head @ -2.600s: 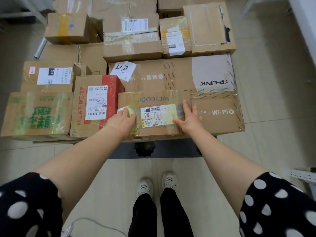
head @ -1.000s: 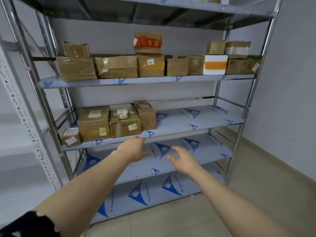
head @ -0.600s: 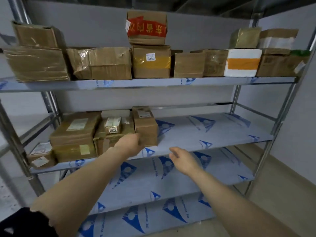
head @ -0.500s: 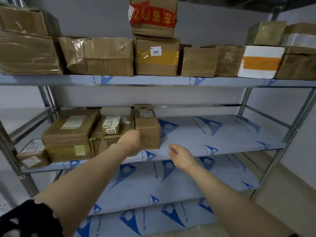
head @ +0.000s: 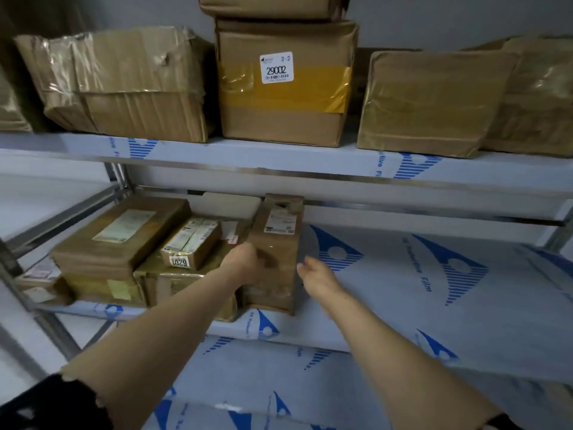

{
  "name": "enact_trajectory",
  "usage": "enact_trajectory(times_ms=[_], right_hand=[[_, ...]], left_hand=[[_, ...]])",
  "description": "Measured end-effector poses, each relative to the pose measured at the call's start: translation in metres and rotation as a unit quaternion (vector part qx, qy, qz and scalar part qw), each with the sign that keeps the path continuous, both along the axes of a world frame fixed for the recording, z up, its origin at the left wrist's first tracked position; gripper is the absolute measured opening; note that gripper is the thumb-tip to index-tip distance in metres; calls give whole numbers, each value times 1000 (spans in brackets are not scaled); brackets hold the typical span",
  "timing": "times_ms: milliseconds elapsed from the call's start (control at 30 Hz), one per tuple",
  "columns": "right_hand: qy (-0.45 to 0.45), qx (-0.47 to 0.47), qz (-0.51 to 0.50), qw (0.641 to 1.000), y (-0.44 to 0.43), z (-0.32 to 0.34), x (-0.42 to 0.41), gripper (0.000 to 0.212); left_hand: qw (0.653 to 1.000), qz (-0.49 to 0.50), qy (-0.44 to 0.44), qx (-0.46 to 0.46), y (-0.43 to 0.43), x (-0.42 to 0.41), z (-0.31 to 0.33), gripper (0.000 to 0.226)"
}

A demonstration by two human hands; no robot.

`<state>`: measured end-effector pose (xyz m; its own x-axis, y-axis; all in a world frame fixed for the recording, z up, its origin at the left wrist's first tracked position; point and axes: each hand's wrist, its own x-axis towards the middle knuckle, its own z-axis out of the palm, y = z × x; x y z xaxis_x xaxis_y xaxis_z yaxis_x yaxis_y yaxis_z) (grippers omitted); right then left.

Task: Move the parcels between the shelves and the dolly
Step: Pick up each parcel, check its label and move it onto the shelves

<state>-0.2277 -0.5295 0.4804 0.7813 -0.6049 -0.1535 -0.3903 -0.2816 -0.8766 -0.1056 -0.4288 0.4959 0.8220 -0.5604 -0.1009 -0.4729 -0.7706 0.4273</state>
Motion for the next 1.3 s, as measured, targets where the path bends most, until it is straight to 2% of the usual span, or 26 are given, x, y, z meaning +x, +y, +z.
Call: enact_trajectory(times_ms=[67, 133, 200, 300, 367, 500, 600, 633, 700, 733, 800, 867, 900, 933, 967, 1033, 1100, 1167, 1200, 1300], right_hand=[[-17, 28, 34, 999, -17, -3, 5, 32], [-19, 10, 43, 999, -39, -7, 4, 27], [3, -59, 42, 997, -65, -8, -3, 27], [53, -145, 56, 986, -101, -5, -23, 31], [84, -177, 53, 979, -124, -5, -37, 37], [141, -219, 29, 965, -173, 0, -67, 45], [186, -219, 10, 958, -203, 8, -87, 43], [199, -211, 10, 957, -211, 10, -94, 45], [202, -191, 23, 960, -219, 18, -103, 67], [194, -182, 41, 963, -219, 21, -105, 78], [205, -189, 100, 955, -214, 28, -106, 98], [301, -252, 158, 906, -207, 27, -101, 128], [358, -292, 176, 869, -203, 26, -98, 137], [393, -323, 186, 841, -201, 25, -96, 140], [407, -336, 189, 828, -199, 26, -94, 140], [399, -333, 183, 834, -200, 28, -93, 136], [392, -308, 184, 847, -209, 32, -96, 133], [397, -277, 195, 853, -221, 35, -105, 138], [401, -267, 197, 854, -227, 37, -110, 140], [402, -227, 168, 871, -242, 41, -123, 141]], left_hand=[[998, 57, -3, -12, -15, -4, 3, 11], [993, 107, 25, -32, -30, -14, 7, 6], [989, 130, 58, -45, -45, -27, 13, 12], [978, 149, 118, -81, -67, -54, 18, 8], [971, 135, 167, -106, -82, -79, 19, 1], [959, 75, 229, -146, -113, -126, 11, 20], [964, 4, 243, -108, -139, -158, 6, 35], [966, -27, 242, -83, -147, -165, 7, 38], [970, -92, 224, -25, -159, -171, 11, 34], [976, -116, 184, 16, -163, -168, 15, 28], [983, -131, 19, 126, -165, -153, 25, 23], [965, -132, -113, 197, -164, -125, 30, 37], [957, -138, -137, 217, -164, -108, 30, 44], [948, -150, -156, 235, -166, -92, 31, 52], [937, -167, -176, 251, -170, -77, 29, 62], [911, -219, -215, 274, -177, -56, 30, 88], [892, -273, -227, 279, -185, -46, 32, 104], [884, -313, -193, 289, -191, -38, 34, 116], [891, -315, -156, 289, -192, -34, 35, 124], [940, -250, 20, 230, -190, -10, 31, 135]])
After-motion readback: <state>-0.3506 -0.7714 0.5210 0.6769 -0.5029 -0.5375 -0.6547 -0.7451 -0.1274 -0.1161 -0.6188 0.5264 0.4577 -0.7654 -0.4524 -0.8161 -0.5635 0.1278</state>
